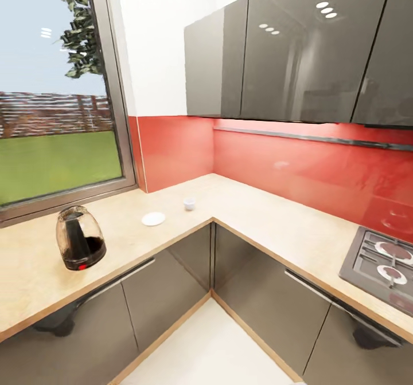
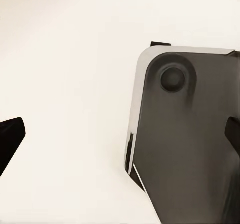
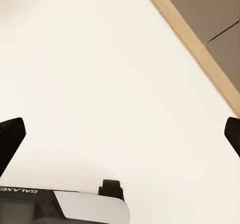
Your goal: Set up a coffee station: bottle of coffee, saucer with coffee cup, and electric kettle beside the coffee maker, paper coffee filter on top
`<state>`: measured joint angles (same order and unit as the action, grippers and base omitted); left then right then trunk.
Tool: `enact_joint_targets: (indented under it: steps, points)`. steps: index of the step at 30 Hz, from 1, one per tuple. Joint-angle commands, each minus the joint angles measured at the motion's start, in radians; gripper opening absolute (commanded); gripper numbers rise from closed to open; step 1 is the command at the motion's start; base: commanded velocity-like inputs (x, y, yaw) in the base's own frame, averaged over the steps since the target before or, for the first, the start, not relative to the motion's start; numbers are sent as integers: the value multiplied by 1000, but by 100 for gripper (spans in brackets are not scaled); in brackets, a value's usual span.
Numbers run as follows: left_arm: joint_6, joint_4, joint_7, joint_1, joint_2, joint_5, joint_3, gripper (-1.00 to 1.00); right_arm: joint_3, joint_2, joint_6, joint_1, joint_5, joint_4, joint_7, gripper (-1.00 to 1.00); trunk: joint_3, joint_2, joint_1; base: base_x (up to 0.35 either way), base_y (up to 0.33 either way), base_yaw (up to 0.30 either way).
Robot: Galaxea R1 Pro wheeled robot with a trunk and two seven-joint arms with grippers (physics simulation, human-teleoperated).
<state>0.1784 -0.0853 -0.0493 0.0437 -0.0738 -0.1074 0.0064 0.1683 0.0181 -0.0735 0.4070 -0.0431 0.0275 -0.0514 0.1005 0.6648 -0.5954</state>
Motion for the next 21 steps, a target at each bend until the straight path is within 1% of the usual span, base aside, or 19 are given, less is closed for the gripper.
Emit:
enact_joint_targets:
  steps: [1, 15, 18, 21]
  points:
    - [1, -2, 0, 1, 0, -9, 0, 100, 8, 0, -3, 1, -4, -1, -4, 100, 1, 1, 0, 0, 0, 278]
    - [1, -1, 0, 0, 0, -8, -2, 100, 8, 0, -3, 1, -4, -1, -4, 100, 1, 1, 0, 0, -2, 278]
    - [0, -1, 0, 0, 0, -8, -2, 100, 8, 0, -3, 1, -4, -1, -4, 100, 1, 1, 0, 39, -113, 278]
    - [0, -1, 0, 1, 0, -8, -2, 100, 8, 0, -3, 1, -4, -1, -4, 100, 1, 1, 0, 82, -220, 278]
